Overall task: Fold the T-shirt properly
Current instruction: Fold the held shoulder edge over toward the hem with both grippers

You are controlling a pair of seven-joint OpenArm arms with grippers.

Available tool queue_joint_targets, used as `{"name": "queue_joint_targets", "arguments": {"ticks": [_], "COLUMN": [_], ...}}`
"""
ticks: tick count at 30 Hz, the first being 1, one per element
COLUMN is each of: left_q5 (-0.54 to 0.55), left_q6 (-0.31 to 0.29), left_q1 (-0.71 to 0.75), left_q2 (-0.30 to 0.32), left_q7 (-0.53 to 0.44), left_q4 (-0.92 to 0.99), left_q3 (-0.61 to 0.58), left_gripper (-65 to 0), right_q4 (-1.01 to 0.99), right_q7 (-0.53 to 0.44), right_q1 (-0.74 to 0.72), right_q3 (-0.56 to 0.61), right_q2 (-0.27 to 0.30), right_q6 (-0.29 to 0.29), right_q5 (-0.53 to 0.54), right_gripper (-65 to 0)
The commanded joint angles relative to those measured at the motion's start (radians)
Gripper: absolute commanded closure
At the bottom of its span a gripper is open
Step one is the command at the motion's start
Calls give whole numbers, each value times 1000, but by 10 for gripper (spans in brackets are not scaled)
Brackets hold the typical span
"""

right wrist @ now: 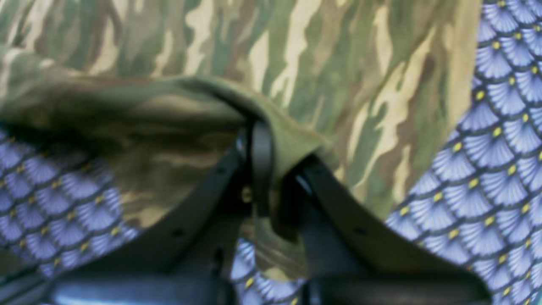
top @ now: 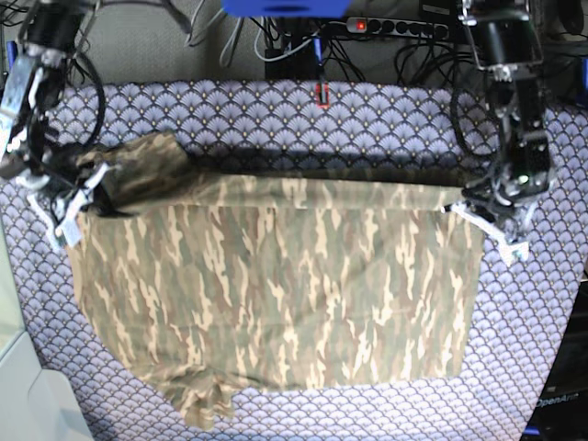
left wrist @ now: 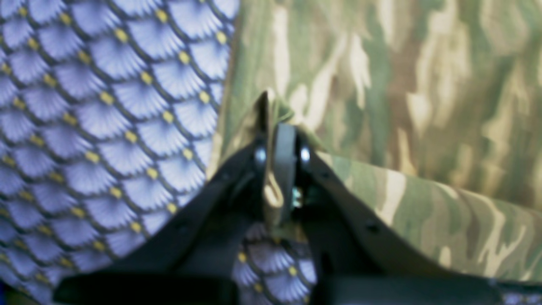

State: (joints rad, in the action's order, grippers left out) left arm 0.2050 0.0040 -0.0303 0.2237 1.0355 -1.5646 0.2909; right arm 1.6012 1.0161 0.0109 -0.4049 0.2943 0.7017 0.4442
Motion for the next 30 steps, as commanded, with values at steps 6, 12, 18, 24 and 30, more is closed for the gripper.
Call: {"name": "queue_joint_targets", "arguments": {"ticks": [6, 12, 18, 24, 30], "left_q5": [-80, -85, -86, -88, -88], "left_q6": [0, 0, 0, 0, 0], "left_q1": [-87, -155, -190, -230, -271], "left_q2": [6, 10, 13, 15, 15], "left_q7": [-22, -22, -110, -154, -172], "left_q4": [45, 128, 195, 258, 266], "left_q3": [-43, -40, -46, -48, -48], "left_gripper": [-14, -14, -15, -15, -16], "right_q4": [-143, -290, -387, -439, -545], "right_q7": [-27, -90, -156, -194, -227], "right_q1": [-165, -268, -345, -414, -483], "right_q3": [39, 130, 232, 315, 350], "right_q2": [55, 85, 108, 127, 127], "right_q6": [-4, -4, -4, -4, -4], "right_q5": [9, 8, 8, 8, -3], "right_gripper": [0, 0, 0, 0, 0]}}
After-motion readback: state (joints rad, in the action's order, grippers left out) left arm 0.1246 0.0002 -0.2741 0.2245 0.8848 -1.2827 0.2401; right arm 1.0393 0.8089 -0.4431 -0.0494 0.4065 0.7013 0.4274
